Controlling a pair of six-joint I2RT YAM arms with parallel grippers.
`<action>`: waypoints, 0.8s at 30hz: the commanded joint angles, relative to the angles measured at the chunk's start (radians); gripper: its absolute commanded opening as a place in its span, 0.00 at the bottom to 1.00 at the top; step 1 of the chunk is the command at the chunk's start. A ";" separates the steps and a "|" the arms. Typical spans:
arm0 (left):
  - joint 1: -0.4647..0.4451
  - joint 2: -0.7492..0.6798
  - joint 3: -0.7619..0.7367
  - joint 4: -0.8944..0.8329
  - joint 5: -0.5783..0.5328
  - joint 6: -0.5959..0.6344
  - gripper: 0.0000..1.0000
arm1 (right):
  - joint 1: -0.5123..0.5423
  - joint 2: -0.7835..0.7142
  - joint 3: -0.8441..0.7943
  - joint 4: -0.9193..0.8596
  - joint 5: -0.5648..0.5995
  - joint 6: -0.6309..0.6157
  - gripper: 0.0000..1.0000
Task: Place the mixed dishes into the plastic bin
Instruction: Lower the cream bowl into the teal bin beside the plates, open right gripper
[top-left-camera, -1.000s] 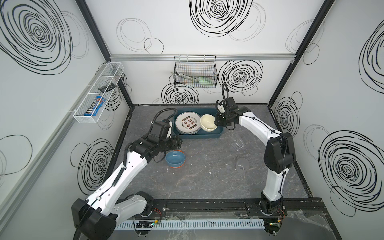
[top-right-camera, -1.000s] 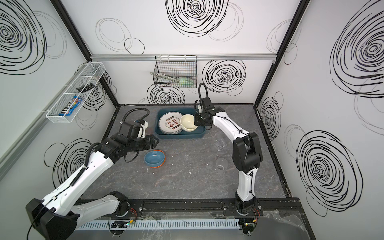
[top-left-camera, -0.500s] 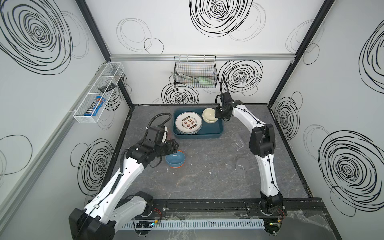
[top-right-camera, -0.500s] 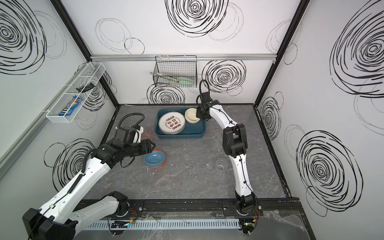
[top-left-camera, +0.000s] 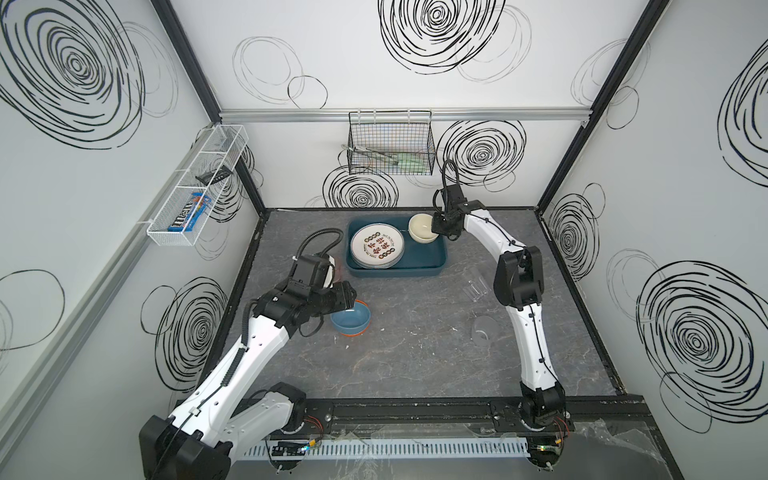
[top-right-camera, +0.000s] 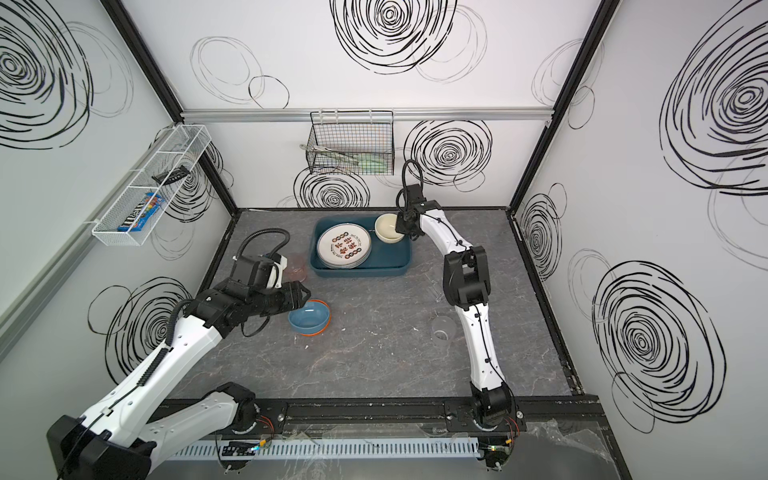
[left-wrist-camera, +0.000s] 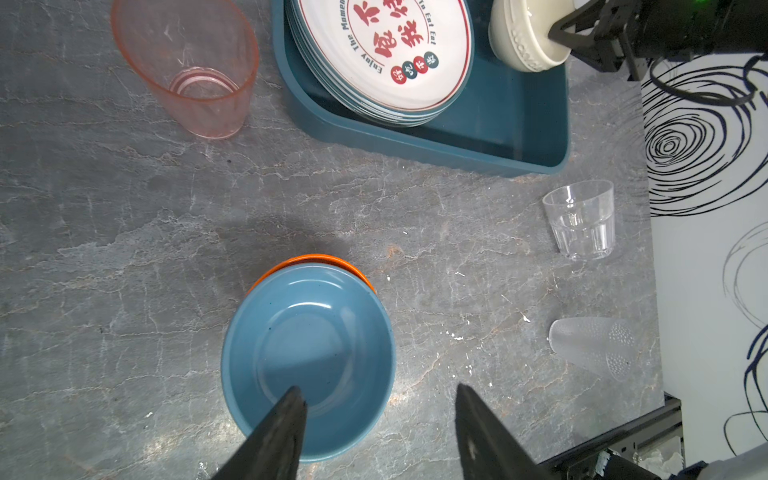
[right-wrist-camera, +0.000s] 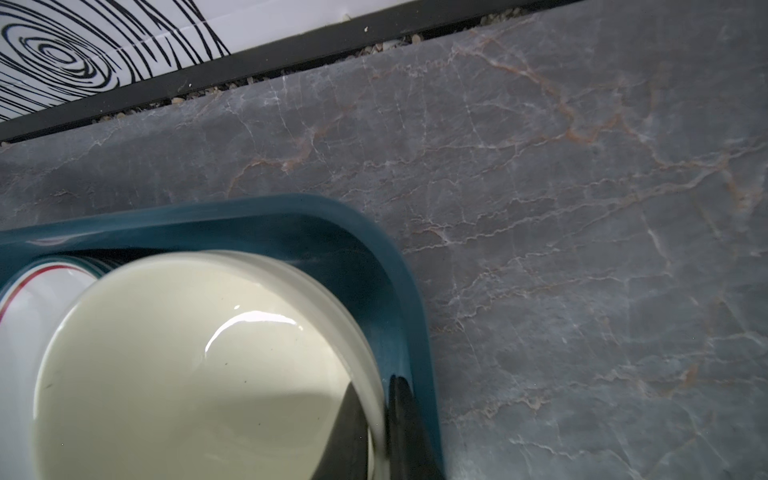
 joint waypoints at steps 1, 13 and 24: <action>0.011 0.000 -0.012 -0.008 -0.009 -0.012 0.62 | -0.003 0.018 0.063 0.050 0.004 0.008 0.02; 0.013 0.003 -0.033 -0.003 -0.005 -0.025 0.61 | -0.003 0.076 0.101 0.083 0.039 0.023 0.05; 0.013 0.023 -0.032 0.004 -0.003 -0.024 0.61 | 0.007 0.111 0.125 0.072 0.068 0.008 0.16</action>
